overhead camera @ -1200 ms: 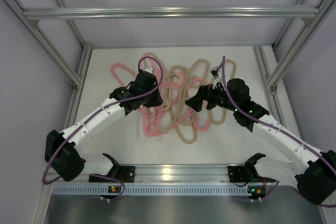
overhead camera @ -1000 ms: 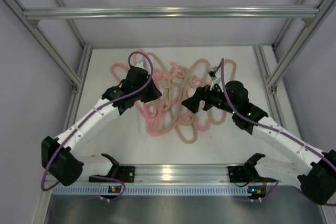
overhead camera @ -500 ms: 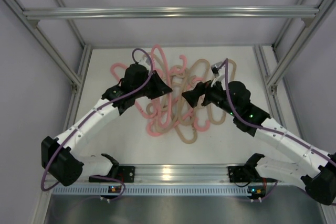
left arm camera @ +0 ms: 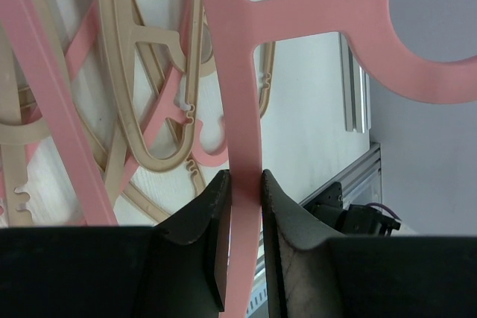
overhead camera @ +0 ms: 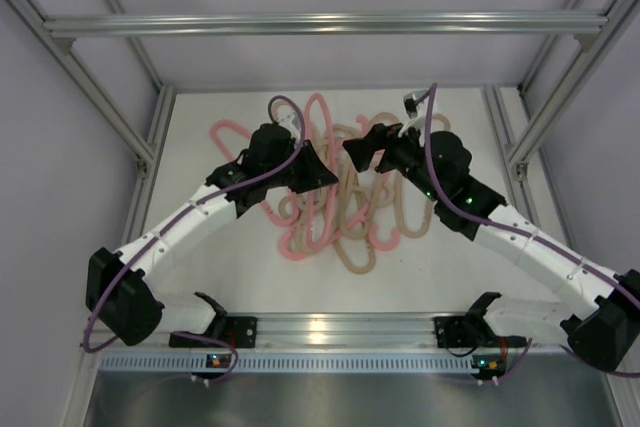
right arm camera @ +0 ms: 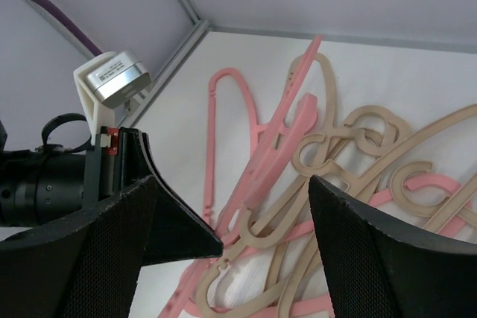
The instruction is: Organize the hangers
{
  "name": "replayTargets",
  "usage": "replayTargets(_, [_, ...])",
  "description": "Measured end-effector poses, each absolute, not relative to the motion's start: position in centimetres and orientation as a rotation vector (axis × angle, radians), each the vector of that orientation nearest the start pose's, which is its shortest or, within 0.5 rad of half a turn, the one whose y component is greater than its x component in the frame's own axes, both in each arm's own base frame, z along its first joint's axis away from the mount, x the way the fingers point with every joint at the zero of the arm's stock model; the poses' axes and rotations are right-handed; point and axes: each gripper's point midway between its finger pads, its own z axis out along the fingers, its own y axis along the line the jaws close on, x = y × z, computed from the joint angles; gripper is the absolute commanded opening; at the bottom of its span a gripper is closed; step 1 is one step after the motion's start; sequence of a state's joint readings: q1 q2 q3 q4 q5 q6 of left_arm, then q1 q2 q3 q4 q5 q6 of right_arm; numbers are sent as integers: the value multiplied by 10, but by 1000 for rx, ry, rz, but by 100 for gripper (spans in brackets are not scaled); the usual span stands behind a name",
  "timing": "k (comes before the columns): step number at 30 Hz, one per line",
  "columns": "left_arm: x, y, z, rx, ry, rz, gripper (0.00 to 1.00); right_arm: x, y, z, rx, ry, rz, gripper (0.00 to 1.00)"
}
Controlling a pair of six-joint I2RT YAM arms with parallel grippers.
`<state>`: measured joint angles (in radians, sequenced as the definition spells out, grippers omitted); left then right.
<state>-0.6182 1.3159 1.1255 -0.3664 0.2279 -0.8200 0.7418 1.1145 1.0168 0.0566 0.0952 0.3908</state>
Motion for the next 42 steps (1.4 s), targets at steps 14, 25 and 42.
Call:
replayTargets(14, [267, -292, 235, -43, 2341, -1144, 0, 281, 265, 312, -413, 1564, 774, 99])
replayTargets(25, [268, -291, 267, 1, 2300, -1292, 0, 275, 234, 326, -558, 1430, 766, 74])
replayTargets(42, [280, -276, 287, -9, 2191, -1180, 0, 274, 266, 391, -566, 1338, 930, 80])
